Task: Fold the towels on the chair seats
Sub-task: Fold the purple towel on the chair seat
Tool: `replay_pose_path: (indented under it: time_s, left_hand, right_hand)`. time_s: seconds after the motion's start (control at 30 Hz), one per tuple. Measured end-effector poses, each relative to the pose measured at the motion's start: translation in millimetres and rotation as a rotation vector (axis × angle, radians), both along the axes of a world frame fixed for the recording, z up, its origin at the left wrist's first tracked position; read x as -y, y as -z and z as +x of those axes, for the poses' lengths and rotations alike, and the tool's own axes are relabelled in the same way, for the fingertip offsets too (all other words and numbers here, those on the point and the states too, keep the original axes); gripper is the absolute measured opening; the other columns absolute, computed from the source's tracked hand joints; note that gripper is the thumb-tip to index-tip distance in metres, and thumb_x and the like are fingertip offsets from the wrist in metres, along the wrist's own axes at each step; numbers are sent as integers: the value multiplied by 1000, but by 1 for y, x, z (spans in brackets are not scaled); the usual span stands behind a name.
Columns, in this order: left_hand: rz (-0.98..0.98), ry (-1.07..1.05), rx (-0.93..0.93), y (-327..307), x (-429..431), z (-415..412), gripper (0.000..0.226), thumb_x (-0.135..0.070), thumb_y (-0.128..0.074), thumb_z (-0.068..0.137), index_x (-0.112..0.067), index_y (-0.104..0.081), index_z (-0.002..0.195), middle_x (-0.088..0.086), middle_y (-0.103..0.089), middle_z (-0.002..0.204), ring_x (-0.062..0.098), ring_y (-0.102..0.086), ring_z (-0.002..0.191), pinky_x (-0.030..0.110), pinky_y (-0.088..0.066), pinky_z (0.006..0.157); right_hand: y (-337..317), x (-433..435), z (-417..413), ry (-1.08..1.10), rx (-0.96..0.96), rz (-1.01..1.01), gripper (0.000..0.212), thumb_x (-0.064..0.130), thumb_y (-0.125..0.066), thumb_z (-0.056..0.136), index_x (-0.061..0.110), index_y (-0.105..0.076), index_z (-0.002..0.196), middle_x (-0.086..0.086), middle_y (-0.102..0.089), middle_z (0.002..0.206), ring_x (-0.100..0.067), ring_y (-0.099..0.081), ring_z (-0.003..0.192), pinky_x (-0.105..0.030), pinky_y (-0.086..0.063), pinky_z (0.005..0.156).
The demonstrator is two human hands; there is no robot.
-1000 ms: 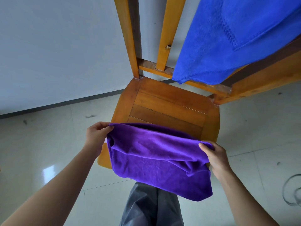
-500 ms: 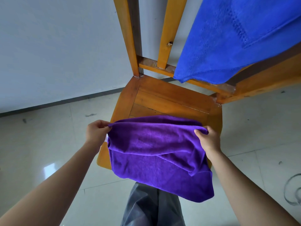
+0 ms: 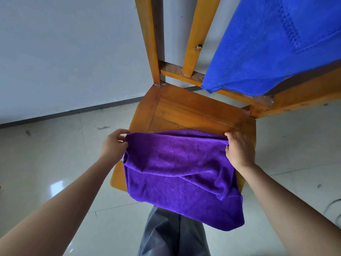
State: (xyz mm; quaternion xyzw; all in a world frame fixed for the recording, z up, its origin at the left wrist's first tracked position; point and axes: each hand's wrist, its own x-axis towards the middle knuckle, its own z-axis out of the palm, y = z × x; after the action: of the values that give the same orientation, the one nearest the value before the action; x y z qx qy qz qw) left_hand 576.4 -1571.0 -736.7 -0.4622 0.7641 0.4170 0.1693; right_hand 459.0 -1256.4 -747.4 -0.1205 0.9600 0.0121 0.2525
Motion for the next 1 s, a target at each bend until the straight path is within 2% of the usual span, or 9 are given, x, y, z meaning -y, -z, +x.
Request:
replay_pose_path:
  time_s: [0.1, 0.23, 0.3, 0.4, 0.47, 0.57, 0.73, 0.9, 1.0]
  left_hand:
    - [-130, 301, 113, -3, -1, -5, 53, 11, -41, 77, -13, -61, 119, 11, -63, 113, 31, -56, 103, 34, -44, 81]
    - [-158, 364, 109, -12, 2, -7, 50, 11, -42, 76, -11, -65, 114, 13, -65, 112, 30, -55, 104, 33, -43, 84]
    - [-176, 367, 92, -16, 4, -5, 46, 11, -43, 76, -9, -67, 110, 13, -65, 108, 29, -54, 99, 30, -40, 81]
    - [-156, 283, 39, -23, 8, 2, 43, 14, -44, 74, -5, -69, 104, 13, -66, 101, 23, -51, 88, 28, -39, 79]
    - [-111, 182, -5, -29, 9, 9, 42, 16, -44, 73, -5, -70, 98, 12, -66, 95, 23, -53, 86, 27, -39, 77]
    - [-49, 129, -36, -39, 9, 20, 42, 19, -42, 72, -7, -70, 90, 9, -64, 85, 24, -54, 81, 23, -40, 68]
    - [-37, 144, -64, -57, 6, 36, 40, 19, -44, 72, -11, -67, 86, 9, -62, 80, 25, -53, 77, 18, -41, 59]
    - [-22, 126, -108, -67, 3, 48, 42, 21, -45, 70, -13, -66, 81, 10, -62, 76, 25, -54, 75, 7, -40, 52]
    - [-23, 117, -125, -73, -1, 52, 41, 22, -44, 70, -12, -66, 80, 11, -63, 77, 26, -54, 76, 21, -44, 64]
  right_hand:
    - [-3, 1, -7, -43, 40, 94, 32, 18, -53, 91, 14, -53, 123, -9, -58, 122, -30, -47, 116, -40, -38, 97]
    - [-12, -6, -16, -74, 144, 124, 21, 27, -55, 90, 16, -57, 109, -7, -58, 112, -28, -50, 111, -36, -40, 89]
    - [-21, -11, -20, 101, 257, -138, 7, 15, -60, 85, 15, -53, 84, -5, -56, 97, -25, -55, 97, -30, -40, 74]
    - [-39, -18, -20, 503, 553, -609, 26, -6, -58, 75, 9, -40, 66, 0, -58, 79, -14, -53, 71, -22, -37, 57]
    - [-53, -25, -15, 607, 716, -730, 26, -1, -58, 62, 12, -35, 62, 1, -44, 61, -13, -39, 57, -23, -28, 49]
    - [-69, -29, -9, 585, 857, -767, 29, 1, -53, 54, 15, -30, 62, 1, -31, 57, -12, -31, 53, -25, -22, 50]
    - [-84, -25, 0, 319, 598, -651, 33, -12, -58, 75, 15, -39, 69, 3, -36, 64, -11, -32, 57, -20, -28, 49]
    - [-93, -27, 10, -112, 244, -451, 19, 4, -59, 85, 20, -51, 90, 5, -49, 86, -4, -43, 67, -11, -34, 57]
    - [-93, -34, 15, -305, 94, -351, 14, 8, -59, 86, 12, -62, 99, -3, -56, 96, -15, -52, 72, -21, -38, 61]
